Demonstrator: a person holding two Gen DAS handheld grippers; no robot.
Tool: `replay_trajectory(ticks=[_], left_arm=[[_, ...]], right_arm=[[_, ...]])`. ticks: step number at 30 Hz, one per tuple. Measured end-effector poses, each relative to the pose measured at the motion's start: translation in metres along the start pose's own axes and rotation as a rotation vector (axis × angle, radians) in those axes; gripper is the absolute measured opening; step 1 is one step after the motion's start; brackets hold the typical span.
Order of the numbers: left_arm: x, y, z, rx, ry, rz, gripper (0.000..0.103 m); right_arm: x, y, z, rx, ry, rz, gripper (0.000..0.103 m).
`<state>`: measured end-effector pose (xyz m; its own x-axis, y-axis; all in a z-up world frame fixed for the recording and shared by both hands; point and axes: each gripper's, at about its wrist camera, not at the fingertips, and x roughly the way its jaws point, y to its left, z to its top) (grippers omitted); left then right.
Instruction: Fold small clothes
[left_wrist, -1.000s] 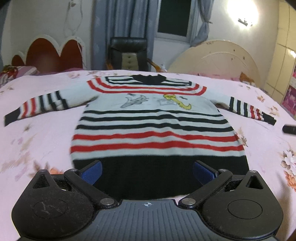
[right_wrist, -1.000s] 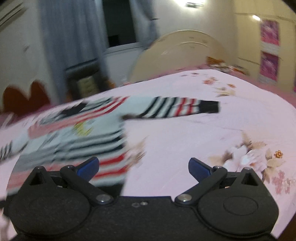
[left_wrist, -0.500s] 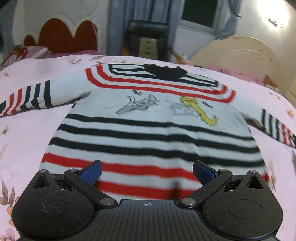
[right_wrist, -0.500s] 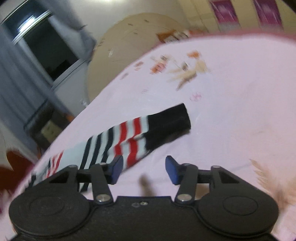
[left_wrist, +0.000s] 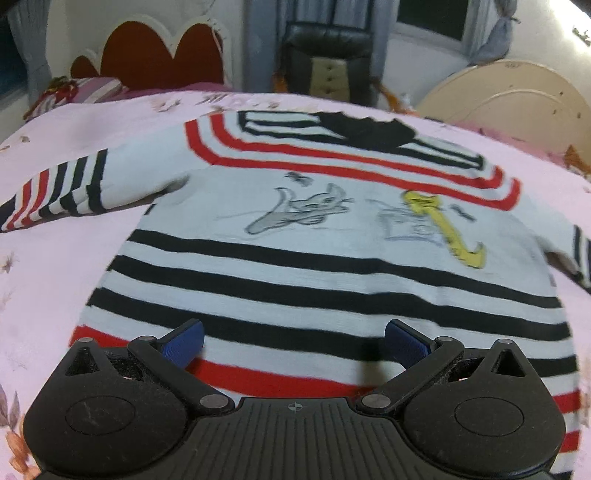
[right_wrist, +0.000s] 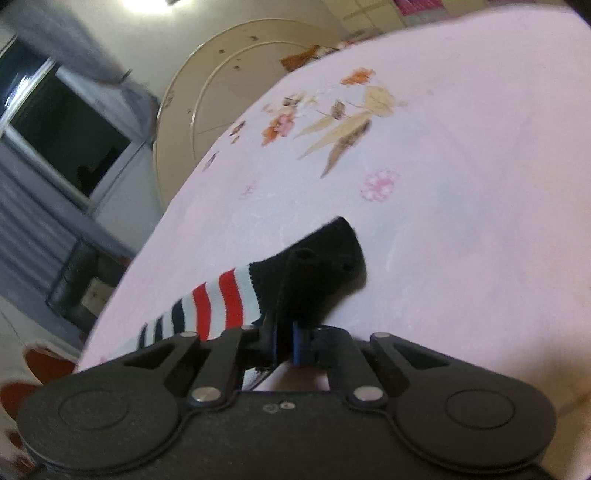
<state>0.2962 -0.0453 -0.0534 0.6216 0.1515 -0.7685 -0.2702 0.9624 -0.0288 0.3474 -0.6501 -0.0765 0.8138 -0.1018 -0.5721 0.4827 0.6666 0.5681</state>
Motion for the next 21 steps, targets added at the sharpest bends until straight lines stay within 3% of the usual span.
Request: replay_trajectory(ticks=[2,4,10,17,21], left_arm=[[-0.001,0.009,0.004,-0.008,-0.058,-0.030,0.103],[0.000,0.016,0.009,-0.007,-0.068,-0.027,0.103],[0.018,0.054,0.032,-0.068,-0.026,-0.048,0.103],[0.028,0.090,0.043,-0.064,-0.078,-0.129,0.103],[0.028,0.118,0.053,-0.110,-0.104,-0.146,0.103]], right_arm=[[0.001,0.014,0.000,-0.083,-0.004,-0.034,0.008],[-0.004,0.029,-0.003,-0.170,-0.019,-0.063,0.007],[-0.014,0.102,-0.025,-0.367,-0.053,0.050,0.007],[-0.011,0.234,-0.124,-0.615,0.071,0.300,0.007],[0.013,0.297,-0.191,-0.710,0.172,0.367,0.007]])
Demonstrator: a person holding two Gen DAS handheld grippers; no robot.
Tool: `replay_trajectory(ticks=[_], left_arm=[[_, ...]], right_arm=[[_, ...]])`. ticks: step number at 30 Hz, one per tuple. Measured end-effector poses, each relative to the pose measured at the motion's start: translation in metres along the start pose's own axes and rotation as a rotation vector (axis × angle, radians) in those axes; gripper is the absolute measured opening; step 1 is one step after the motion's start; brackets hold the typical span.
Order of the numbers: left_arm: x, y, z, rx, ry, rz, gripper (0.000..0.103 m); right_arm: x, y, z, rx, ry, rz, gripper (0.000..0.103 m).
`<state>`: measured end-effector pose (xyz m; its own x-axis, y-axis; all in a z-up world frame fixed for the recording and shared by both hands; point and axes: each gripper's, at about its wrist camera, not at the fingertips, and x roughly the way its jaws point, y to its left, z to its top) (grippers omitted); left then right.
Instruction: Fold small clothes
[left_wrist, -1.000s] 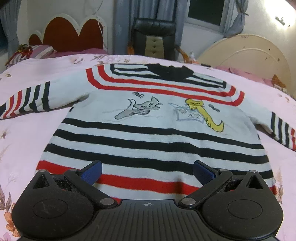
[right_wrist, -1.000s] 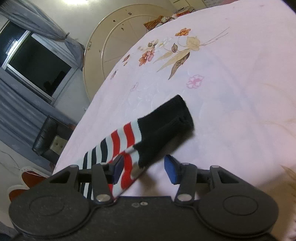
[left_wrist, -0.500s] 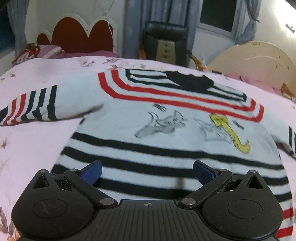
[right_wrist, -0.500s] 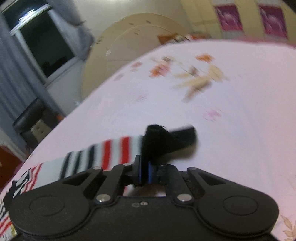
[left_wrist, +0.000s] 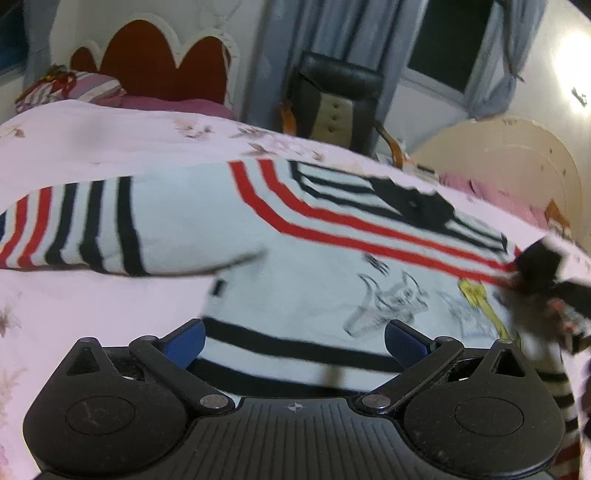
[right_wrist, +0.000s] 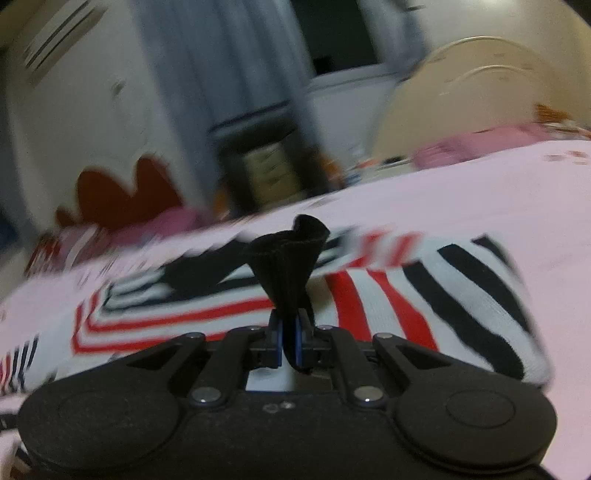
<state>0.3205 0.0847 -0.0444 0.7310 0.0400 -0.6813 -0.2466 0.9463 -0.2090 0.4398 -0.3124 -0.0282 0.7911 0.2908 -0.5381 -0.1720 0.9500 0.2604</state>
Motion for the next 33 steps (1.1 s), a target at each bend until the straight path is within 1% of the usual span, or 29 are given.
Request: replay_trajectory(ticks=[3,6,7,8,9,10,11,13,14,15,16,18,20,22,24,26,27,28,29,30,31,33], left_arm=[[-0.002,0.018,0.010,-0.004,-0.012,-0.005,0.103],[0.000,0.028,0.016,0.011,-0.020,-0.015,0.103],[0.002,0.030,0.017,0.011,-0.017,-0.023,0.103],[0.005,0.030,0.019,0.009,-0.013,-0.035,0.103],[0.008,0.029,0.020,0.008,-0.010,-0.048,0.103],[0.012,0.027,0.022,0.007,-0.007,-0.066,0.103],[0.015,0.023,0.022,0.007,-0.004,-0.085,0.103],[0.023,0.012,0.025,-0.001,-0.003,-0.140,0.103],[0.029,0.003,0.026,-0.006,0.000,-0.181,0.096],[0.037,-0.008,0.028,-0.009,0.007,-0.227,0.084],[0.046,-0.018,0.030,-0.015,0.029,-0.271,0.069],[0.068,-0.042,0.032,-0.052,0.084,-0.360,0.068],[0.086,-0.066,0.032,-0.055,0.123,-0.391,0.068],[0.100,-0.082,0.034,-0.080,0.144,-0.424,0.068],[0.111,-0.094,0.037,-0.101,0.165,-0.442,0.068],[0.122,-0.105,0.039,-0.081,0.185,-0.413,0.067],[0.128,-0.110,0.039,-0.054,0.188,-0.395,0.060],[0.130,-0.113,0.039,-0.024,0.182,-0.384,0.004],[0.133,-0.115,0.043,0.004,0.195,-0.364,0.005],[0.129,-0.109,0.048,-0.006,0.168,-0.374,0.005],[0.122,-0.104,0.054,-0.001,0.134,-0.374,0.005],[0.106,-0.093,0.067,0.054,0.059,-0.319,0.005]], right_arm=[[0.034,0.046,-0.011,-0.045,0.053,0.034,0.007],[0.056,0.083,-0.025,-0.091,0.101,0.062,0.007],[0.062,0.092,-0.028,-0.107,0.120,0.065,0.010],[0.066,0.100,-0.032,-0.135,0.122,0.066,0.014],[0.060,0.105,-0.043,-0.173,0.104,0.058,0.022],[0.056,0.111,-0.044,-0.210,0.097,0.055,0.029],[0.048,0.113,-0.044,-0.224,0.085,0.051,0.031],[0.024,0.103,-0.040,-0.199,0.021,0.049,0.031],[0.013,0.095,-0.038,-0.177,0.003,0.033,0.030],[0.003,0.086,-0.038,-0.147,-0.009,0.010,0.030],[-0.006,0.075,-0.037,-0.108,-0.019,-0.010,0.031],[-0.022,0.052,-0.034,-0.034,-0.030,-0.048,0.031],[-0.039,0.035,-0.033,0.016,-0.039,-0.076,0.031],[-0.053,0.022,-0.035,0.041,-0.046,-0.095,0.032],[-0.064,0.012,-0.039,0.065,-0.045,-0.109,0.032],[-0.073,0.003,-0.044,0.089,-0.044,-0.128,0.034],[-0.074,-0.003,-0.046,0.111,-0.040,-0.131,0.035],[-0.075,-0.010,-0.048,0.148,-0.036,-0.128,0.036],[-0.076,-0.018,-0.050,0.193,-0.034,-0.122,0.038],[-0.074,-0.023,-0.051,0.240,-0.034,-0.108,0.041],[-0.074,-0.033,-0.052,0.313,-0.035,-0.075,0.045],[-0.071,-0.056,-0.054,0.483,-0.038,0.025,0.049]])
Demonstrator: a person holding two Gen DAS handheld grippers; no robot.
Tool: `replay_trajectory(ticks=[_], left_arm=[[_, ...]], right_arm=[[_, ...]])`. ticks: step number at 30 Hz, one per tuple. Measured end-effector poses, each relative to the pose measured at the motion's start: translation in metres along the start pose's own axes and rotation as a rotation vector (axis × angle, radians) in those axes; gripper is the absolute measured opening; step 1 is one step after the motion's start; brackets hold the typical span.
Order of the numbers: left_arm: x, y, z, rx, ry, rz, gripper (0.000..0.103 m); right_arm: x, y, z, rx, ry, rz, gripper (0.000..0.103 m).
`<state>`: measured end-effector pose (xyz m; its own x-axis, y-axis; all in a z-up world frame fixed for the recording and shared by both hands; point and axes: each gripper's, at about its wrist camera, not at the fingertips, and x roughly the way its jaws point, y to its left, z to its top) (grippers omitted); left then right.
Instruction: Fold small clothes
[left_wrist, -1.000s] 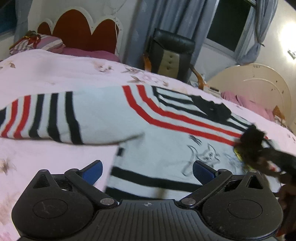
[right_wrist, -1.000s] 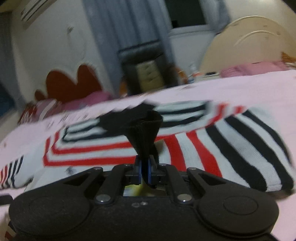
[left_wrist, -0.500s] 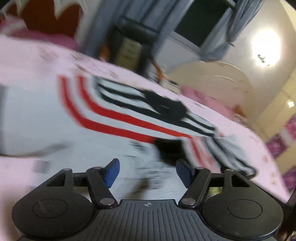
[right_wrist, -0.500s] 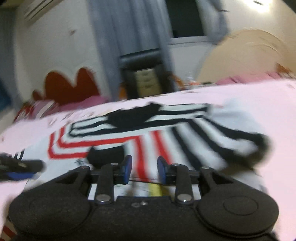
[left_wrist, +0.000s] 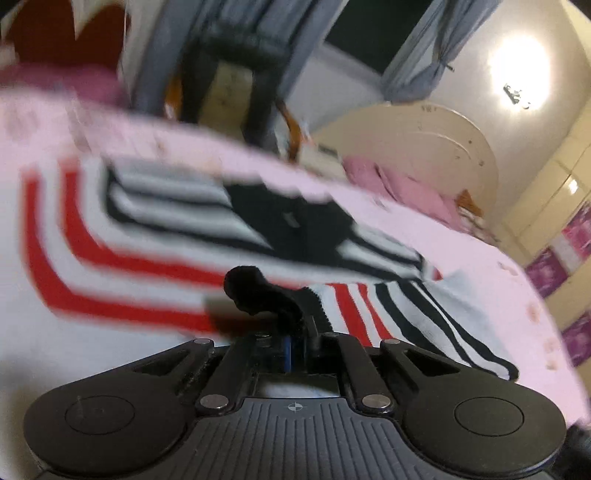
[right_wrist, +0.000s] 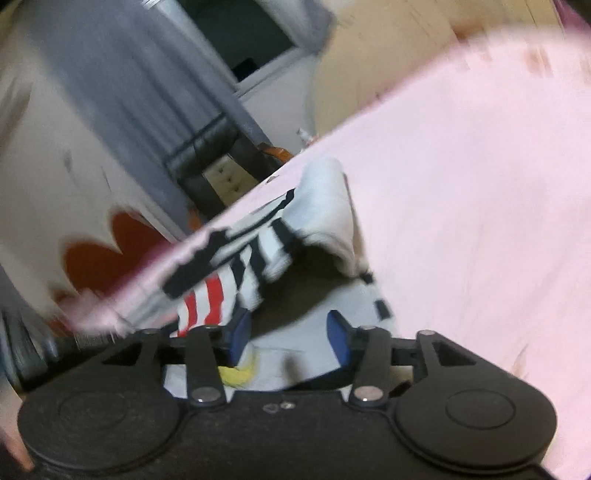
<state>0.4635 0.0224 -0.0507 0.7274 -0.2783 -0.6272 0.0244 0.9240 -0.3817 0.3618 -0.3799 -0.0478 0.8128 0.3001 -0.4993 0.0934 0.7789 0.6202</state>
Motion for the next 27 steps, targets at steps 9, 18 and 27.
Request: replay_trajectory(ticks=[9,18,27], left_arm=[[0.003,0.027,0.013,0.042,0.022,0.068,0.005],[0.012,0.035,0.004,0.046,0.015,0.061,0.005],[0.018,0.037,0.000,0.083,0.040,0.082,0.005]], right_arm=[[0.039,-0.039,0.016,0.310,0.014,0.124,0.048],[0.070,-0.041,0.023,0.242,0.049,-0.027,0.008],[0.041,0.005,0.040,-0.094,0.014,-0.033,0.041]])
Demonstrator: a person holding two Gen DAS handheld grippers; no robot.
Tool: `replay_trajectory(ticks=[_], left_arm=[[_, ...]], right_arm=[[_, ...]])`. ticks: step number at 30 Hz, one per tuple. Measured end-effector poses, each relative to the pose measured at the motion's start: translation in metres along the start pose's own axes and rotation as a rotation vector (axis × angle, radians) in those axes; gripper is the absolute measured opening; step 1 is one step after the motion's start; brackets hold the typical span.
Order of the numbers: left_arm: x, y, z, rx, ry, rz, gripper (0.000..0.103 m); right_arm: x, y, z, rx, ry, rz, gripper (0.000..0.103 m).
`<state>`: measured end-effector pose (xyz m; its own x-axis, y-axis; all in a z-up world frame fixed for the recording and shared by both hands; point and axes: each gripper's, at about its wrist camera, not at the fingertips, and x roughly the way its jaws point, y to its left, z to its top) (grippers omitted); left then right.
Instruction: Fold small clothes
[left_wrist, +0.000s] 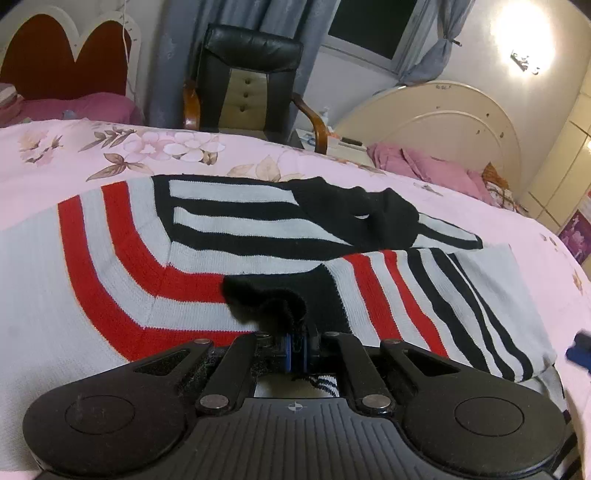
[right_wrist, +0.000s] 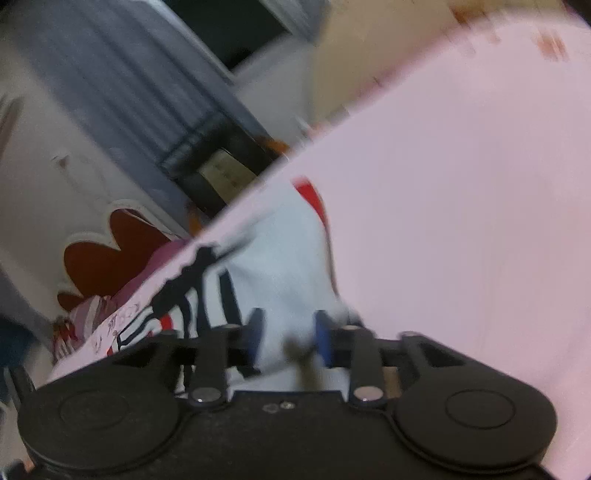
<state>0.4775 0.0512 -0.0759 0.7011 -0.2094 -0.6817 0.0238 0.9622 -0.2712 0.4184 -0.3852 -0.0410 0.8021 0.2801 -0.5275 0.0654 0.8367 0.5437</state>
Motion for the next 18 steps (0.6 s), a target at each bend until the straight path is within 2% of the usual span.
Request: replay_trajectory(ticks=[4,7,8,9,11,13,14,15,17,18], left_arm=[[0.000,0.000,0.000,-0.012,0.000,0.005,0.005],[0.000,-0.001,0.000,-0.017,0.004,0.008,0.005],[0.000,-0.001,0.000,-0.016,0.003,0.012,0.005],[-0.003,-0.002,0.001,-0.013,-0.016,0.016,0.005],[-0.013,-0.007,0.001,0.015,-0.088,0.022,0.005],[-0.007,-0.009,-0.001,0.029,-0.061,0.051,0.005],[0.000,-0.007,-0.004,0.019,-0.033,0.056,0.005],[0.002,-0.008,-0.006,0.021,-0.040,0.058,0.005],[-0.001,-0.008,-0.004,0.027,-0.040,0.048,0.005],[-0.004,-0.005,-0.004,0.008,-0.048,0.039,0.005]], right_arm=[[0.034,0.000,0.029,-0.026,-0.002,-0.033,0.038],[0.073,-0.008,0.045,-0.009,0.058,-0.045,0.035],[0.084,-0.011,0.046,-0.007,0.082,-0.048,0.029],[0.091,-0.010,0.044,-0.024,0.088,-0.053,0.010],[0.090,-0.007,0.041,-0.083,0.074,-0.082,0.009],[0.077,-0.009,0.034,-0.109,0.040,-0.087,0.008],[0.081,-0.009,0.030,-0.139,0.049,-0.123,0.008],[0.086,-0.010,0.025,-0.149,0.062,-0.133,0.008],[0.088,-0.009,0.030,-0.145,0.076,-0.124,0.012],[0.086,-0.008,0.035,-0.135,0.082,-0.112,0.017]])
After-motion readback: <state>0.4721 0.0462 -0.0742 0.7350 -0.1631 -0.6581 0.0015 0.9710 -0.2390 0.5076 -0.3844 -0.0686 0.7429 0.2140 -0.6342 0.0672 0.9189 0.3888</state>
